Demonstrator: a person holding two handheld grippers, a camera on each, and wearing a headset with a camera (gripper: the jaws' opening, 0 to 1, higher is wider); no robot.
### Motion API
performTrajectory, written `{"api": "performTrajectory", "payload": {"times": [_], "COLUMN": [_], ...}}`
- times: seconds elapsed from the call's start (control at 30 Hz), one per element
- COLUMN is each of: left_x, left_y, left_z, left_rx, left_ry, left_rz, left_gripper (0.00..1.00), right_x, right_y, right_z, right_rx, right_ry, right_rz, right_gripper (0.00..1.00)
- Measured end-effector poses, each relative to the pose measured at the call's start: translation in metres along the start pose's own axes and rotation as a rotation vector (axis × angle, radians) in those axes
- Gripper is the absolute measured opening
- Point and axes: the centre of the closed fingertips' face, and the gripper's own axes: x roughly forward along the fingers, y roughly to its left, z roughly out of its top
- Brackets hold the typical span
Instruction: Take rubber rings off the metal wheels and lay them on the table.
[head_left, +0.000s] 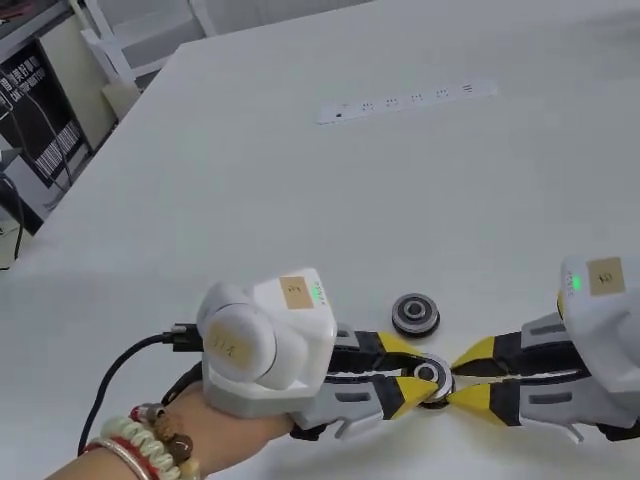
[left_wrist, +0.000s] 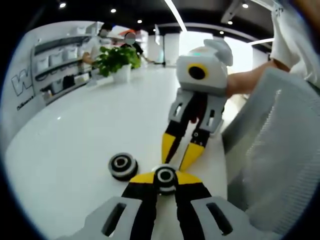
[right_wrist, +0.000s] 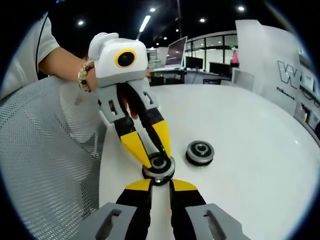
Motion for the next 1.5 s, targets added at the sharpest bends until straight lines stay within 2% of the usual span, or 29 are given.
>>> {"api": "performTrajectory", "payload": {"times": [0.33,0.53,0.63,0.77,0.83,0.9,0.93,1.0,1.13,1.3,1.37,1.5], "left_x": [-0.0001,-0.0002,-0.0003,-0.0003,-0.0003,-0.0003,-0.0002,-0.0002,-0.0002,-0.0005,-0.0005,-0.0008], "left_y": [-0.0004,-0.0005,-0.0005,-0.0004,-0.0004,-0.0004,-0.0003,0.0,0.0001,0.0001,0.0001,0.0002], "left_z": [0.0007,0.0009,0.0009,0.0011,0.0012,0.0012,0.0012,0.0012,0.0011,0.0009,0.0009,0.0006], "left_rx": [-0.004,0.003,0.008,0.009,0.012,0.012,0.012,0.013,0.01,0.011,0.01,0.009], "left_ry": [-0.002,-0.002,-0.003,-0.004,-0.004,-0.004,-0.004,-0.004,-0.005,-0.006,-0.007,-0.006], "left_rz": [0.003,0.001,0.0,-0.002,-0.002,-0.003,-0.003,-0.002,-0.003,-0.003,-0.003,-0.002], "left_gripper": [0.15,0.15,0.15,0.15,0.15,0.15,0.15,0.15,0.15,0.15,0.15,0.15], "right_x": [-0.0012,-0.0009,-0.0012,-0.0021,-0.0006,0.0012,0.0014,0.0011,0.0002,-0.0019,-0.0024,-0.0017], "right_y": [-0.0001,-0.0003,-0.0009,-0.0055,0.0021,0.0022,-0.0004,-0.0003,-0.0004,-0.0026,-0.0039,-0.0035], "right_z": [-0.0003,0.0001,0.0,0.0014,0.0062,0.006,0.0047,0.0053,0.0049,0.0016,0.0008,0.0011], "right_rx": [-0.002,-0.027,-0.016,-0.036,-0.013,-0.032,-0.057,-0.035,-0.039,-0.014,-0.017,-0.034], "right_ry": [0.01,0.019,0.013,0.005,-0.021,-0.011,-0.003,-0.009,-0.009,0.011,0.012,0.024], "right_rz": [-0.01,-0.025,-0.022,-0.043,0.004,-0.003,-0.019,-0.013,-0.015,-0.02,-0.03,-0.029], "right_gripper": [0.04,0.05,0.06,0.13,0.15,0.18,0.17,0.17,0.15,0.09,0.05,0.04]}}
